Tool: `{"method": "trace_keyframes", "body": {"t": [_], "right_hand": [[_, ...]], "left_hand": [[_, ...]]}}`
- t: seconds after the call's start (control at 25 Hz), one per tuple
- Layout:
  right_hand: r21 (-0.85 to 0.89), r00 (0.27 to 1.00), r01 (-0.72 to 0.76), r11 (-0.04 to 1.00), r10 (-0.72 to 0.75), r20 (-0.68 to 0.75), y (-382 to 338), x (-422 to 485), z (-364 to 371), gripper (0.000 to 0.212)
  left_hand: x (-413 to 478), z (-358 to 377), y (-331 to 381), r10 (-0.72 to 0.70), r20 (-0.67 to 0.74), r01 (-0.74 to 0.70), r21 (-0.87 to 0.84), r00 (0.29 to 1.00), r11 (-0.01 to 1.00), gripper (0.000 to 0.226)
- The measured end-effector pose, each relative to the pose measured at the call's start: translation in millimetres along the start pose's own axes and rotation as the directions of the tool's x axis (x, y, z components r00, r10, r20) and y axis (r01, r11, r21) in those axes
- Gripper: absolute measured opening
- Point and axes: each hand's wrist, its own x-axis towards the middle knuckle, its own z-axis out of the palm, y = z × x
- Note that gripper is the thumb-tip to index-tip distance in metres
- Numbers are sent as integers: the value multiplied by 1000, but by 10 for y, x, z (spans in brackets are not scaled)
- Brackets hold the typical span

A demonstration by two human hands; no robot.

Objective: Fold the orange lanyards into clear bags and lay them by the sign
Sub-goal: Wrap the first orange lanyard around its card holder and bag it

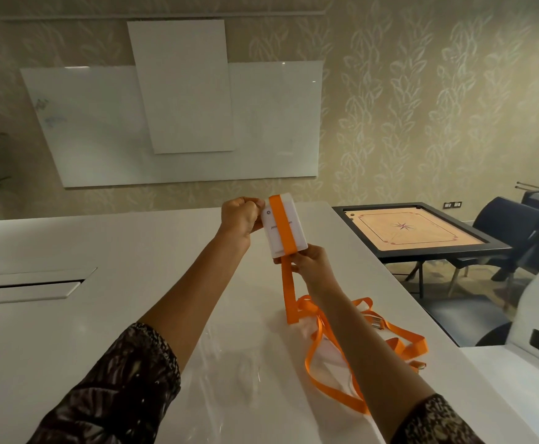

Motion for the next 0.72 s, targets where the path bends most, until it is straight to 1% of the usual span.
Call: {"method": "trace_keyframes", "body": {"t": [0.12,0.24,0.32,0.4,0.48,0.6,0.72], "right_hand": [[-22,1000,-29,999,29,-6,62,-36,22,25],[-25,998,-67,997,67,14,134,-83,57,16],[-52,996,-88,995,89,19,155,-108,73,17],[-105,993,-110,988,113,27,169,-139,81,18],[-124,988,-145,982,151,40,192,-173,79,18],[-114,969,-225,968,234,74,203,-209,57,18],[-135,966,-224,965,239,101,151,-201,10,20]], "left_hand": [[47,4,-94,-14,-67,14,-2,998,1000,10],[91,-31,-170,-27,-132,23,-36,991,999,5],[137,-65,-196,-15,-170,5,-58,985,998,7],[169,-99,-223,18,-227,-26,-33,974,999,6],[179,-127,-271,58,-285,-51,33,957,998,2],[198,-177,-347,157,-341,-103,172,927,980,6],[223,-263,-363,251,-367,-142,299,896,944,8]]}}
